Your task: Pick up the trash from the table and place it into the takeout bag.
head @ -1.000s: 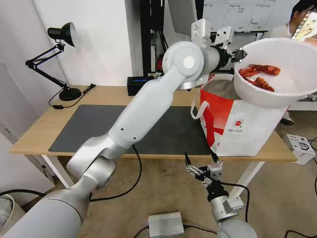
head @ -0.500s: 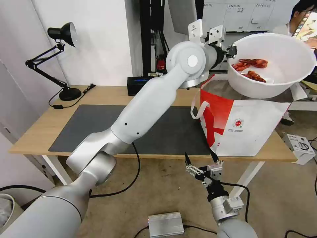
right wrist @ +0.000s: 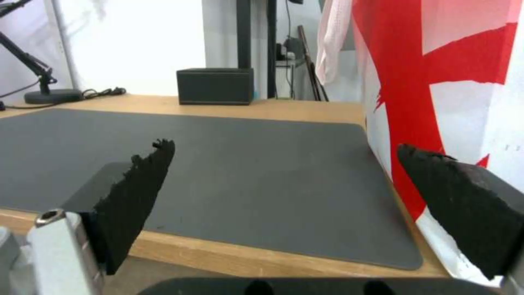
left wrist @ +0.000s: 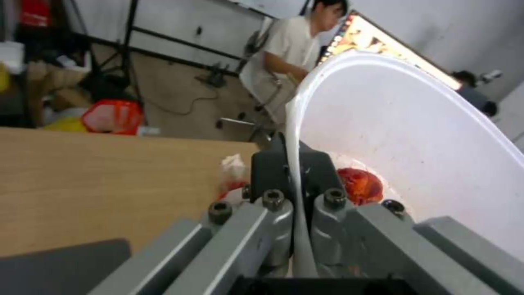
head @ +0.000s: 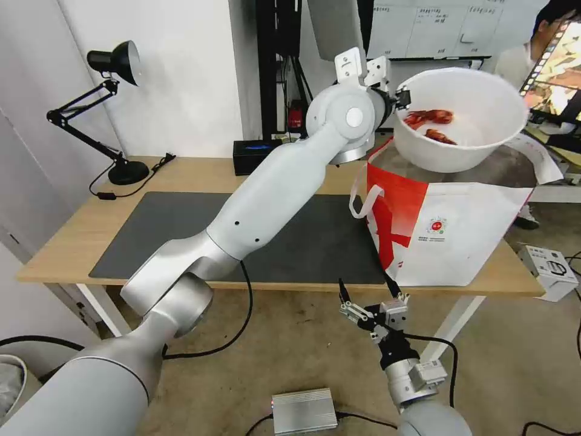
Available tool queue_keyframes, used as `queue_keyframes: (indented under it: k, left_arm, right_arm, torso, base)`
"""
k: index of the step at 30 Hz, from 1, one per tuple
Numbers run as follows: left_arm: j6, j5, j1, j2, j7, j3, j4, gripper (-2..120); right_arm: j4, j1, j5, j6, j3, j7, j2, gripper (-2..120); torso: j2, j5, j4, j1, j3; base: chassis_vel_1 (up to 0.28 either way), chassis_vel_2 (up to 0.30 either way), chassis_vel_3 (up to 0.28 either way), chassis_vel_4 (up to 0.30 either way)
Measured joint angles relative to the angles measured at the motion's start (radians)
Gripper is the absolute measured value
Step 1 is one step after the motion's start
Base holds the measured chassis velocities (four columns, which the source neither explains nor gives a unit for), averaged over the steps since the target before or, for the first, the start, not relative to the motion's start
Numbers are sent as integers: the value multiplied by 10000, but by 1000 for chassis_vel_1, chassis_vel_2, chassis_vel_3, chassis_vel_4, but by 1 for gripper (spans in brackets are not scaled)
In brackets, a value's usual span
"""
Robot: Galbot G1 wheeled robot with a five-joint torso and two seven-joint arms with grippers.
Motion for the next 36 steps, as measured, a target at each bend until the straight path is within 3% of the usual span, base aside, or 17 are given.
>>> queue_keyframes:
  k: [22, 29, 30, 36]
  left_arm:
    - [256, 669, 297, -1, -930, 922, -313, 0]
    - [309, 717, 236, -3, -1012, 1062, -323, 15]
    - [329, 717, 254, -3, -1014, 1107, -333, 25]
    - [346, 720, 311, -3, -993, 1133, -350, 45]
  right_arm:
    - [0, 1, 0, 0, 0, 0, 0, 100]
    - [0, 0, 0, 0, 0, 0, 0, 100]
    - [0, 0, 0, 0, 0, 0, 0, 100]
    - [0, 0, 0, 0, 0, 0, 0, 100]
  torso:
    - [0, 0, 0, 0, 0]
    - [0, 0, 0, 0, 0]
    - [0, 0, 0, 0, 0]
    - [0, 0, 0, 0, 0]
  base:
    - [0, 0, 0, 0]
    - [0, 0, 0, 0]
    - [0, 0, 0, 0]
    - [0, 0, 0, 0]
